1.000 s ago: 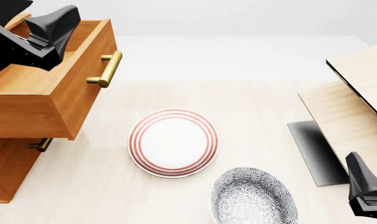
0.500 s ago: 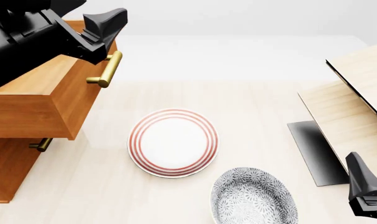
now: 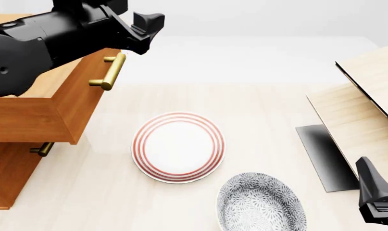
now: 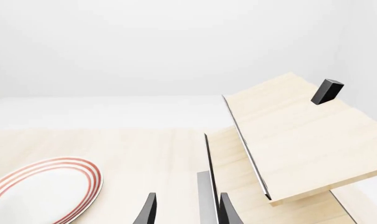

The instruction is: Close the top drawer of the cabinet.

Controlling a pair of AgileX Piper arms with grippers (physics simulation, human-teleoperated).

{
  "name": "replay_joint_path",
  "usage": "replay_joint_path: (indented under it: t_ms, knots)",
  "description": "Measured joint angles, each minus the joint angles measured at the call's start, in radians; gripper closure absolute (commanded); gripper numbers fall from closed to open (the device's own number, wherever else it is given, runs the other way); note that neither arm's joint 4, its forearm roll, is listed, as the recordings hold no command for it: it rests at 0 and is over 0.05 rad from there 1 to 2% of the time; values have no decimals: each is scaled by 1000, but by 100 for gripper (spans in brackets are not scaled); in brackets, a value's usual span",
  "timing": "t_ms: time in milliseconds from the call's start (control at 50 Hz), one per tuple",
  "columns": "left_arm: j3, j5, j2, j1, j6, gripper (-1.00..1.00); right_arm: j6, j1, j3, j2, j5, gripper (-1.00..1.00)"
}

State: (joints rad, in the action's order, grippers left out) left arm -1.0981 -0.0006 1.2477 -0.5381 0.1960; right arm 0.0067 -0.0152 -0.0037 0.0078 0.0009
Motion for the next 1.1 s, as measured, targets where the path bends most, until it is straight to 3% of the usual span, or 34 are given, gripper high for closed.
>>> replay_joint_path:
  t_ms: [200,460,800,1100]
  knots:
    - [-69,18,96,36,-46,-100,0,0,0,0,0,-100]
    - [-109,16,191,45,-45,-100,0,0,0,0,0,-100]
    - [-90,-23,268,25,-41,-100,0,0,0,0,0,-100]
    - [-59,-72,340,29,-82,-100,0,0,0,0,0,-100]
